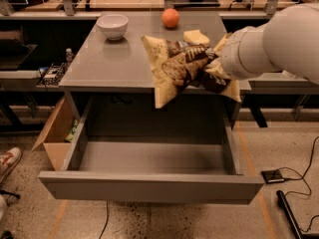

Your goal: Pick brown chip bag from top drawer and place on counter

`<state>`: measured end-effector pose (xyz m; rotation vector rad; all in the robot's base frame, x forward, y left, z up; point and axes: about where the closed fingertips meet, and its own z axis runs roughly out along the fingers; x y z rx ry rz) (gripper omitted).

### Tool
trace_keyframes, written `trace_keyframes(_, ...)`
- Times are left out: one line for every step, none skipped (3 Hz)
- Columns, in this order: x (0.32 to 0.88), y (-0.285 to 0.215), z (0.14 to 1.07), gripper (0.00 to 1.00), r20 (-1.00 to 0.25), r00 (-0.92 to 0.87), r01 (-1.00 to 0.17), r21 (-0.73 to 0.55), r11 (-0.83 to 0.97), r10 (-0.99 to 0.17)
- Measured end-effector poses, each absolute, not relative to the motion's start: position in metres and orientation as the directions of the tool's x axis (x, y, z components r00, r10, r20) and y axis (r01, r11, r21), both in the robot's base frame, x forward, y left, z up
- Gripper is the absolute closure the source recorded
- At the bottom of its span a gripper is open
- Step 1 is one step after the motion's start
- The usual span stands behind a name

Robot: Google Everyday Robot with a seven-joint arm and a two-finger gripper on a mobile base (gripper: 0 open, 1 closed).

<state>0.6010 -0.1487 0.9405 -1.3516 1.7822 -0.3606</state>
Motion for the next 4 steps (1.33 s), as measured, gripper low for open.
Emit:
trace_keyframes(0.638,-0.137,0.945,1.0,-0.439,-0.003,-0.653,-0.68,0.334,-0.899)
trace_keyframes(0.677,-0.123,0.937,1.0,-0.422,0.032,-0.675,-0.678,0.292,-0.906)
trace_keyframes(0.716,-0.108,0.921,1.0,-0.405,0.052,-0.708,-0.66,0.252,-0.913)
trace_keyframes(0.743,-0.091,0.911,1.0,-0.402,0.066,-0.731,-0.642,0.23,-0.913)
